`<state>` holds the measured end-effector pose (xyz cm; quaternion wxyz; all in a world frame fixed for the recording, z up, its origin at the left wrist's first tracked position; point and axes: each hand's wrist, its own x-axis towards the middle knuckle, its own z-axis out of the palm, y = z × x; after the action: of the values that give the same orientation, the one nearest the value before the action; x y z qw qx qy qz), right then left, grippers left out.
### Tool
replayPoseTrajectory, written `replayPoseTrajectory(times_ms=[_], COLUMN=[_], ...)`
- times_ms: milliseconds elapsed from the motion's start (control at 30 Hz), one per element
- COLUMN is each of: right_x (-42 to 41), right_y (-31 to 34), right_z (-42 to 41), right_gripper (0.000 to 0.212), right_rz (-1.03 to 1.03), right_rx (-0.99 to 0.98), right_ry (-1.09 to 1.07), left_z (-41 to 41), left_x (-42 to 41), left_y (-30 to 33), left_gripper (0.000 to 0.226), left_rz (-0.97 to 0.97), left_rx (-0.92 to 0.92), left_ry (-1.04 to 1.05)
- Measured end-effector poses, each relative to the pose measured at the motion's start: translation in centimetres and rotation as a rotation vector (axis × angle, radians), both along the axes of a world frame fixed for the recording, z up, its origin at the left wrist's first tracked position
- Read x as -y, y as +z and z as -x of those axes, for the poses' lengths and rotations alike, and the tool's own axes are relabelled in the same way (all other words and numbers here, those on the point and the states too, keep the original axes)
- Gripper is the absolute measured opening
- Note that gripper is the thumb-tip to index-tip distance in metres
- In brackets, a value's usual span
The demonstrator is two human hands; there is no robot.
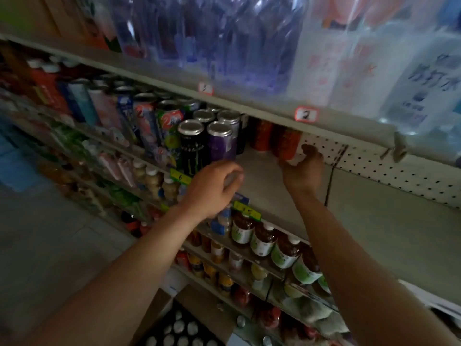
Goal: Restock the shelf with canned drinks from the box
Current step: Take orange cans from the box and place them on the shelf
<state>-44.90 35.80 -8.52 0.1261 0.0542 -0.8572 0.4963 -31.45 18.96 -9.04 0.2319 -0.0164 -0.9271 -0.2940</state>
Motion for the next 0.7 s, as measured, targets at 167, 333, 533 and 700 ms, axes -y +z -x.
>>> replayPoseTrajectory(times_ms=[167, 333, 533, 700], right_x=[3.1, 8.6, 13.3, 18.8], right_y=[-5.7, -25.5, -49.9, -64.6], right_z=[-16.6, -23.1, -29.3, -33.3], right_gripper=[0.009, 0.021, 0.017, 0.057], right_rz=[0.164, -0.377, -0.814, -0.918], right_rx=[-0.160, 0.494, 0.695, 0.774], right_ry=[0.681, 1.093, 1.200, 1.161], left_z=[-10.5, -23.0, -35.5, -39.2], left_x=[4.4, 6.6, 4.6, 4.8], left_y=[-9.7, -28.6, -48.6, -59.5], left_gripper=[0.016, 0.018, 0.050, 0.011], left_rz=[-0.267, -0.451, -0.783, -0.930], left_rx=[-0.021, 0.629, 0.839, 0.881], left_ry=[0.356, 0.763, 0.968, 1.108])
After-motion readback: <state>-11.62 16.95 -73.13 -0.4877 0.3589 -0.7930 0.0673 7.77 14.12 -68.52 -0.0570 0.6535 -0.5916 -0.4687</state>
